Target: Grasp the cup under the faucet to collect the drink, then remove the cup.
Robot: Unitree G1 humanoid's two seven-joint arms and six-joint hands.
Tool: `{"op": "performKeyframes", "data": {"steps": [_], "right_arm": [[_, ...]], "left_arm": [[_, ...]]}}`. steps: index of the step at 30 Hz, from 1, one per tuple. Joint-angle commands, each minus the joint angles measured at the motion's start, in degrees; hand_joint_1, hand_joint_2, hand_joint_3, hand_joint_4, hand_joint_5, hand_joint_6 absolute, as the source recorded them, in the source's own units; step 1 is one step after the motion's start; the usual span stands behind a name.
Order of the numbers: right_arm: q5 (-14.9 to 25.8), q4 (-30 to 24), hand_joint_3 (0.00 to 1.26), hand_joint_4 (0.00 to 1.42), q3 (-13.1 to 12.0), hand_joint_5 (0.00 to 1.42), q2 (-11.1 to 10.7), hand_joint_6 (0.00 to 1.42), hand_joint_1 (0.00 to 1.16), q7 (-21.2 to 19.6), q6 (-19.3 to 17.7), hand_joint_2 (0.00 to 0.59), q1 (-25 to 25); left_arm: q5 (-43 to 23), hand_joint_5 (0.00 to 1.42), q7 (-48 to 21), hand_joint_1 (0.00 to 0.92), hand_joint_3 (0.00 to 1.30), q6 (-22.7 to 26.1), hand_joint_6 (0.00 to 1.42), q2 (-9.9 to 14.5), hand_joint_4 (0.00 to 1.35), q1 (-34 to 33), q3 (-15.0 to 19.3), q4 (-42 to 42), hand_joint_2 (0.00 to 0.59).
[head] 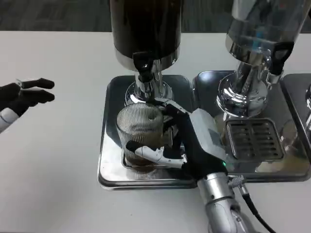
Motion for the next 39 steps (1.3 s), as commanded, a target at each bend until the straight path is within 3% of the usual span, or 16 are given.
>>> {"op": "performKeyframes", "data": {"steps": [1,19,28,39], "right_arm": [[0.12,-0.94,0.38,0.51,-0.77,0.69,-0.64,1.11,0.65,-1.0,-0.51,0.217,1.42],[0.45,-3.51,0.41,0.54,-2.21,0.72,-1.12,1.14,0.67,-2.22,-1.45,0.231,3.18],[0.72,-5.09,0.42,0.54,-2.5,0.72,-1.63,1.14,0.69,-1.7,-1.58,0.275,4.27],[0.87,-10.47,0.44,0.56,-3.35,0.73,-2.98,1.14,0.68,-0.96,-0.78,0.292,7.13]], "left_arm": [[0.32,0.29,0.23,0.0,0.3,-0.54,0.28,0.95,0.34,-0.54,-0.39,0.36,0.183],[0.36,0.29,-0.17,0.0,0.29,-0.64,0.28,0.74,0.34,-1.46,-1.31,1.04,0.183],[0.49,0.29,-0.2,0.0,0.28,-0.69,0.28,0.53,0.34,-2.28,-1.86,1.64,0.181],[0.6,0.29,-0.12,0.0,0.28,-1.3,0.28,0.37,0.34,-2.96,-3.06,1.92,0.182]]}}
